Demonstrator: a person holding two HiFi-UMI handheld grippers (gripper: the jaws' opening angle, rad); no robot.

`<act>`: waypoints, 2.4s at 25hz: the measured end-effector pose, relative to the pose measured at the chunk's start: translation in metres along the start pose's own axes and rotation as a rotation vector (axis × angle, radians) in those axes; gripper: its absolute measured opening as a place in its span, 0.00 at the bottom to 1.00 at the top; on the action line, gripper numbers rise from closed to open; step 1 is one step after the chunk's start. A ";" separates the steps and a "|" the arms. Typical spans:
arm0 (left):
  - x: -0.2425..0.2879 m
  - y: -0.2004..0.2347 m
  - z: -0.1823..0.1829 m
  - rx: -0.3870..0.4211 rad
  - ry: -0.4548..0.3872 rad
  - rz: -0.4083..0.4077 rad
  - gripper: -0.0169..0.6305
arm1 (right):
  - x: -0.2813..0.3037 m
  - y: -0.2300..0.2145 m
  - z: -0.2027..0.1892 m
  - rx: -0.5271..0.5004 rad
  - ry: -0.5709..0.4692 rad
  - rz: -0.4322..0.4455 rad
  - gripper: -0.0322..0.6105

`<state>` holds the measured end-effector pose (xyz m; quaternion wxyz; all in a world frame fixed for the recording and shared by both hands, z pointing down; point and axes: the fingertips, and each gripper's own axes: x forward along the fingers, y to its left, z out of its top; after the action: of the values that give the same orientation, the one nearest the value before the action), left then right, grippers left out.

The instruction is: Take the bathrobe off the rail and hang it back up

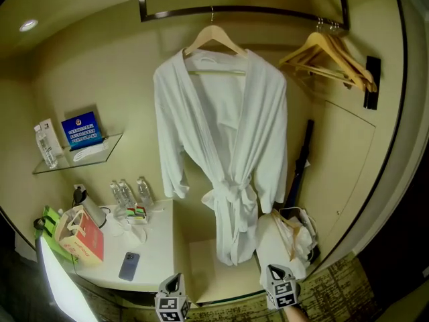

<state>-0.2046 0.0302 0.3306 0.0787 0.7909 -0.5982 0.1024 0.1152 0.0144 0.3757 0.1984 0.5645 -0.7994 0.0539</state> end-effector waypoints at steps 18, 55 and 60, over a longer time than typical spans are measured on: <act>0.113 -0.061 0.144 0.110 -0.166 0.007 0.03 | 0.044 -0.099 0.213 -0.131 -0.361 0.050 0.14; 0.216 -0.057 0.591 0.222 -0.721 -0.338 0.03 | 0.034 -0.118 0.778 -0.897 -0.584 -0.660 0.51; 0.219 -0.053 0.602 0.222 -0.732 -0.358 0.03 | 0.052 -0.126 0.805 -0.924 -0.536 -0.713 0.52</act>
<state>-0.0552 -0.3078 -0.1952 -0.2082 0.8703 -0.4249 -0.1367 0.0108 -0.3260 -0.3589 0.2204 0.6458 -0.5254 -0.5083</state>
